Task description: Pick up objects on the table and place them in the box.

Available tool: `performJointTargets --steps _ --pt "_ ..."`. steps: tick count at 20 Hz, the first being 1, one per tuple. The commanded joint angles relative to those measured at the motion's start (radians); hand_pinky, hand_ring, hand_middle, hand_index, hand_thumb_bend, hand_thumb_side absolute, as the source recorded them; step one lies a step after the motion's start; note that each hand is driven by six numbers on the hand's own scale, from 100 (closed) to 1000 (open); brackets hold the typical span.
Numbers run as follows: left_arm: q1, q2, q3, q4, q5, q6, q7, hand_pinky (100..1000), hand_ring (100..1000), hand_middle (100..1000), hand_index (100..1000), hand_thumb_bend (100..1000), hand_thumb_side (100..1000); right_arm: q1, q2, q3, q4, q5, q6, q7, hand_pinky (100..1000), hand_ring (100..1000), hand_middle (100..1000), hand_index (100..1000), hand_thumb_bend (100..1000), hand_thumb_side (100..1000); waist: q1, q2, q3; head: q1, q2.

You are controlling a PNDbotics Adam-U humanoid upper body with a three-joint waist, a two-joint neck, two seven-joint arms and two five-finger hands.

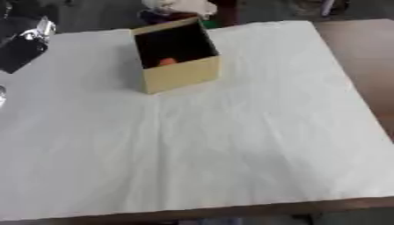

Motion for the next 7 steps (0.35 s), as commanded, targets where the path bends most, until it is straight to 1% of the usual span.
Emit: performJointTargets --steps 1,7 --pt "-0.004 0.013 0.017 -0.005 -0.005 0.001 0.008 766 606 617 815 310 658 -0.007 -0.016 -0.009 -0.021 -0.001 0.001 -0.003 727 995 752 958 100 470 0.0 -0.013 0.0 -0.002 -0.008" --pt "0.0 0.01 0.018 -0.007 -0.01 0.002 0.01 767 606 616 815 310 658 -0.007 -0.018 -0.009 -0.021 -0.002 0.0 -0.002 728 995 751 957 100 470 0.0 -0.015 0.002 -0.001 -0.007"
